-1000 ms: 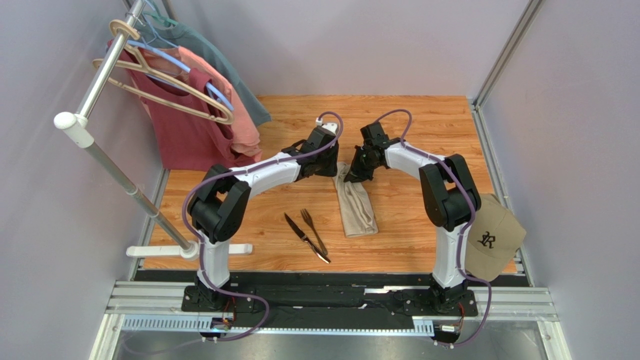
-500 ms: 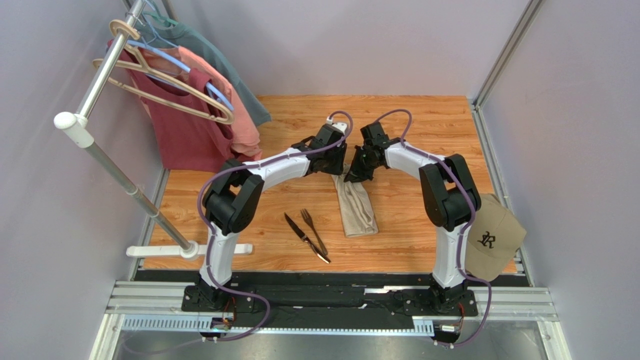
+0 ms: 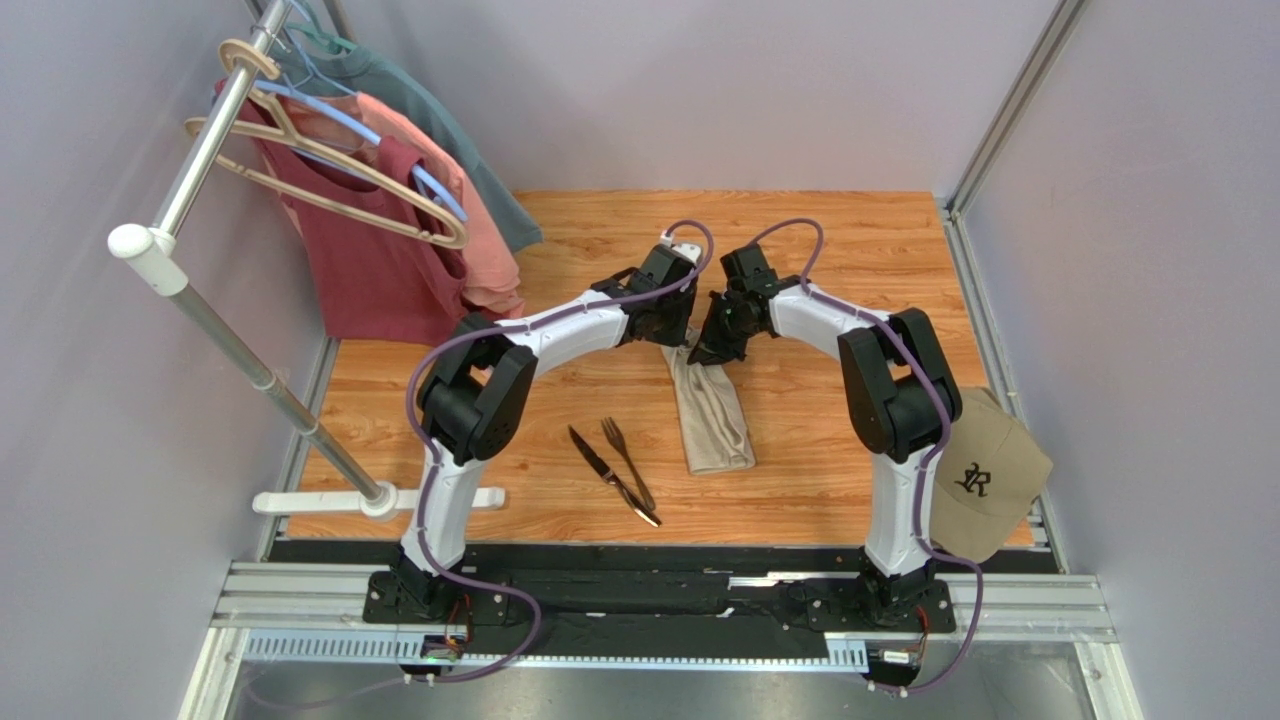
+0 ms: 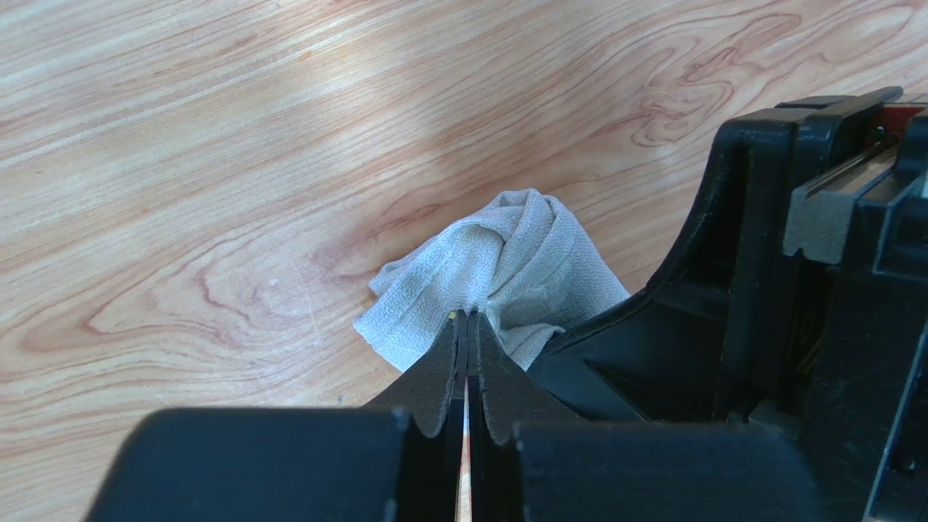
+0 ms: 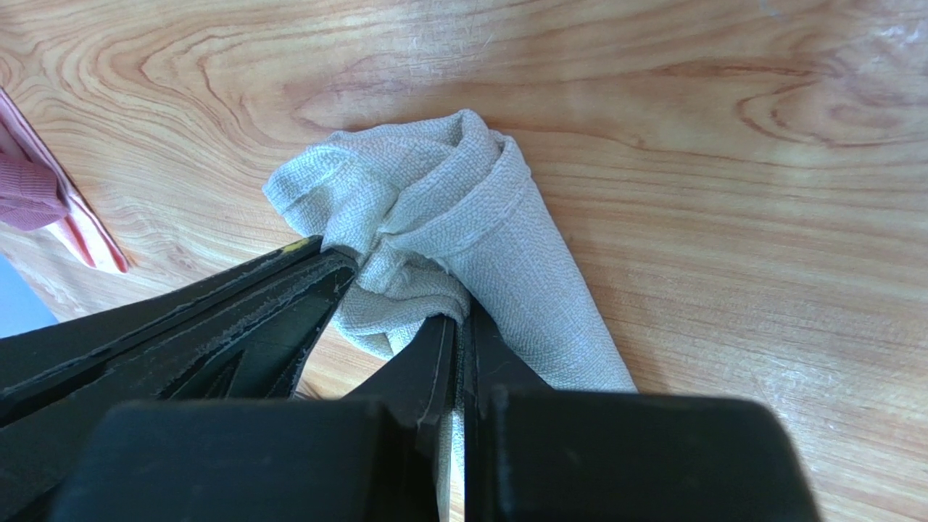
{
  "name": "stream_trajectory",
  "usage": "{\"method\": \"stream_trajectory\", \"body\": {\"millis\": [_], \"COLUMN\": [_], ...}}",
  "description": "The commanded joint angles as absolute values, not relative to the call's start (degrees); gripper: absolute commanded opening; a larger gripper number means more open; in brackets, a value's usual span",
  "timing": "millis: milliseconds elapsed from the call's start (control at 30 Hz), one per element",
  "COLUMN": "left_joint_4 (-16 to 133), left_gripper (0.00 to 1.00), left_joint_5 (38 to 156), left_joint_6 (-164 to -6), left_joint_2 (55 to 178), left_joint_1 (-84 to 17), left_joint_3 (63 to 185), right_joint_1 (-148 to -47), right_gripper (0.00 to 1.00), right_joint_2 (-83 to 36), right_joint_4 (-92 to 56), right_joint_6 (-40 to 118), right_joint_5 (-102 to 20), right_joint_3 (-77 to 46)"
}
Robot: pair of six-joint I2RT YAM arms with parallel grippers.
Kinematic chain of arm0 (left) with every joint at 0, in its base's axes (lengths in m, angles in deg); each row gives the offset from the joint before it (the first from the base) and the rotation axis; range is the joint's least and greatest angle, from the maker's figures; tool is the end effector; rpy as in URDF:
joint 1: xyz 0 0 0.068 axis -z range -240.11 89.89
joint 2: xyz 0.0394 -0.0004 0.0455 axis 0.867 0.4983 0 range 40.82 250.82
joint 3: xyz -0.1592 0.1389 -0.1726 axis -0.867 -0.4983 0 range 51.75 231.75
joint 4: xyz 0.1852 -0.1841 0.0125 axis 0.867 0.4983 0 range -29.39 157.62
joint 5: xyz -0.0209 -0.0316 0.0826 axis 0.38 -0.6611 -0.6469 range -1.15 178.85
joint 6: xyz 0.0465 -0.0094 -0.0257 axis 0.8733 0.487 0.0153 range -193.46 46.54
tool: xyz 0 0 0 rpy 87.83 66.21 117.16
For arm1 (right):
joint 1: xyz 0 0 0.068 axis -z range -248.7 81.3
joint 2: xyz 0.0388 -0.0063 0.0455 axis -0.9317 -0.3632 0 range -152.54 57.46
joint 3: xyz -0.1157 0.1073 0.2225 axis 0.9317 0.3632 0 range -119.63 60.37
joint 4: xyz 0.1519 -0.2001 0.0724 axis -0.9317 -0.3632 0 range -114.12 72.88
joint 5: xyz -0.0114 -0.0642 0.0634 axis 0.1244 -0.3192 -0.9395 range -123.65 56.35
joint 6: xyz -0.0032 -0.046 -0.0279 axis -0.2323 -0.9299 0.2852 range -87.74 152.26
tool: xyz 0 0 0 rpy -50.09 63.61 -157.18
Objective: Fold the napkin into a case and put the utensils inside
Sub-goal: Grasp the top corner of the smaller rectangle folded napkin from the folded napkin.
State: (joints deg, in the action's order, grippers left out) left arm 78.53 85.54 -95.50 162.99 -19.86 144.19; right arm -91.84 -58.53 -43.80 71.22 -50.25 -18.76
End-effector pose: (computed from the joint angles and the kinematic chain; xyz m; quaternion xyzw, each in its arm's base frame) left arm 0.3653 -0.3064 0.1867 0.1372 0.9220 -0.1637 0.3230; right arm 0.3784 0.1727 0.1551 0.0999 0.9586 0.2372 0.1216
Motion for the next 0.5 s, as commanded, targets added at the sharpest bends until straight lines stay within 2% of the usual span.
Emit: {"method": "stream_trajectory", "body": {"millis": [0,233,467], "left_joint_4": [76.20,65.46,64.12], "left_gripper": [0.00,0.00,0.00], "left_joint_5": [87.43,93.07,92.63], "left_joint_6": [-94.46,-93.84,-93.33], "left_joint_2": [159.83,152.27,151.48], "left_joint_1": [-19.24,-18.54,-18.45], "left_joint_3": [143.87,132.27,130.93], "right_joint_1": [-92.78,-93.05,-94.01], "right_gripper": [0.00,0.00,0.00], "right_joint_2": [-57.77,-57.60,-58.30], "right_joint_4": [-44.80,-49.73,-51.59], "right_joint_6": [72.16,76.12,74.99], "right_joint_5": [-50.79,-47.89,-48.33], "right_joint_3": [-20.66,-22.77,-24.54]}}
